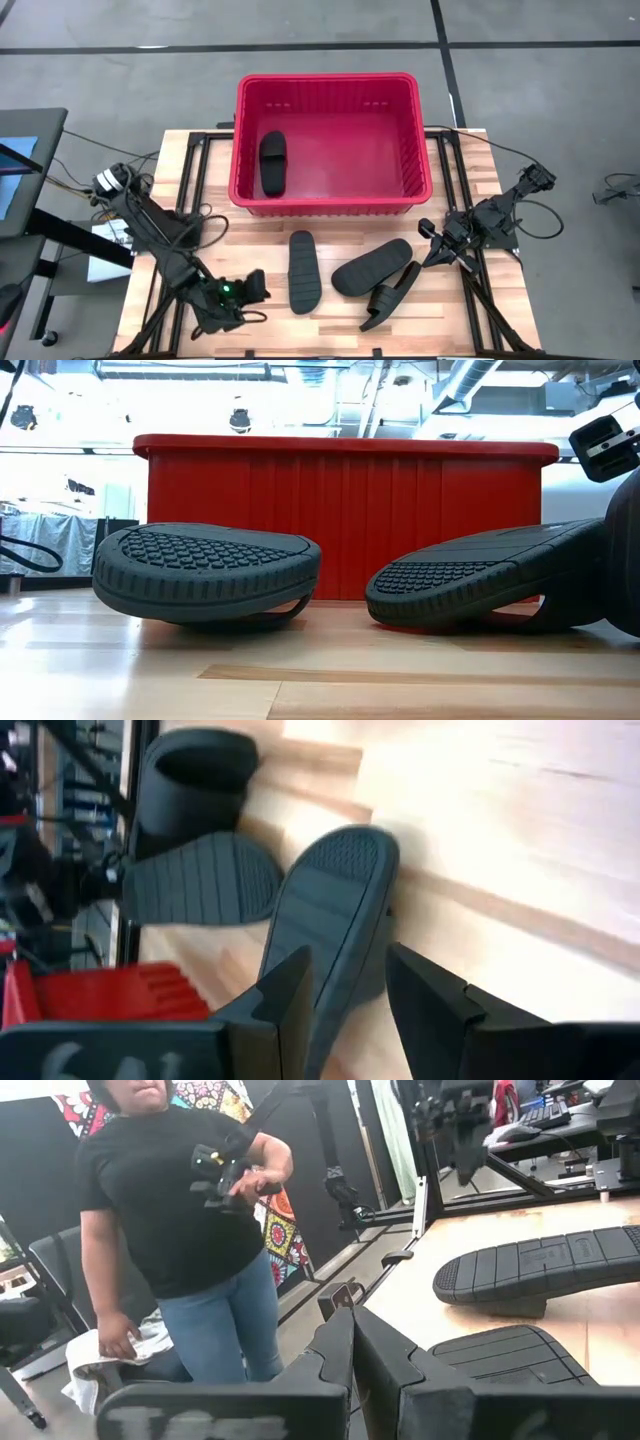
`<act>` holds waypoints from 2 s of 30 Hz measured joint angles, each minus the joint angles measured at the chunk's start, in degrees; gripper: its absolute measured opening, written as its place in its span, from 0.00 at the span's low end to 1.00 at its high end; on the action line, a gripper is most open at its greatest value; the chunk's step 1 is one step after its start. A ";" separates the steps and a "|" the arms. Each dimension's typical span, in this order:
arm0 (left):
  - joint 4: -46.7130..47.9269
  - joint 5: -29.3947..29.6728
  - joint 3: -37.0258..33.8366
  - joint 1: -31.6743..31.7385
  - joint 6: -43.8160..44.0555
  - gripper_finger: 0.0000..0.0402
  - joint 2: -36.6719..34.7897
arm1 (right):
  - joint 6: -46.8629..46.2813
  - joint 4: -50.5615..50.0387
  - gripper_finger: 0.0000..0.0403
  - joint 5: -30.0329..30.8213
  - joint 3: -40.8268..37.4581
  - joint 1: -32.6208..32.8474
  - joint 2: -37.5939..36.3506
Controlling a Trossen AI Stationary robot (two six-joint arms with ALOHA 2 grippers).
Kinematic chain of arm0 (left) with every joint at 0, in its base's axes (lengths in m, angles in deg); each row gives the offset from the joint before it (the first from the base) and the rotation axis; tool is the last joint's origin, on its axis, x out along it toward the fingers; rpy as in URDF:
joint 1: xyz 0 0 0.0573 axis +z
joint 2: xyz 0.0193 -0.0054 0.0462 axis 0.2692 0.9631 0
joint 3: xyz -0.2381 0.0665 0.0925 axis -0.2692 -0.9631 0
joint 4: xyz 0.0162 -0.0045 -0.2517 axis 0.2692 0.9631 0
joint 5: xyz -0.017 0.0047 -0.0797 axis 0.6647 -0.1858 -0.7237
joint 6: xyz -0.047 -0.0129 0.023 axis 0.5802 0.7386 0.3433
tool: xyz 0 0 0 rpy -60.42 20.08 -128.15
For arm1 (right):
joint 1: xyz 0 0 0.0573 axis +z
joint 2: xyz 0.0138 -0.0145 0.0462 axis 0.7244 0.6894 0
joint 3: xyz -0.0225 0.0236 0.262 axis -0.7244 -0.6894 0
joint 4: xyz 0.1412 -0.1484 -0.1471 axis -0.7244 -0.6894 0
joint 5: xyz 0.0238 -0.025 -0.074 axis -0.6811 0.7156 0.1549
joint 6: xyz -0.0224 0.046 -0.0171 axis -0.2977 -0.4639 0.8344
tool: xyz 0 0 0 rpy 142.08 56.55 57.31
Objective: Pick and place slides into bin
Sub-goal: Put the black slides into the red bin
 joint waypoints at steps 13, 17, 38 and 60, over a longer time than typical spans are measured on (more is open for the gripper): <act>-13.07 2.15 -0.02 -0.11 -5.69 0.30 9.82 | 0.01 0.00 0.00 0.00 0.00 0.00 0.00; -14.35 3.50 0.00 0.00 -4.68 0.30 10.49 | 0.00 0.00 0.00 0.00 0.00 0.00 0.00; -15.15 -3.46 0.02 3.45 -15.47 0.48 13.95 | 0.00 0.00 0.00 0.00 -0.01 0.00 0.00; -25.19 2.33 0.02 3.06 -22.35 0.50 20.72 | 0.01 -0.02 0.00 0.00 -0.01 0.00 0.00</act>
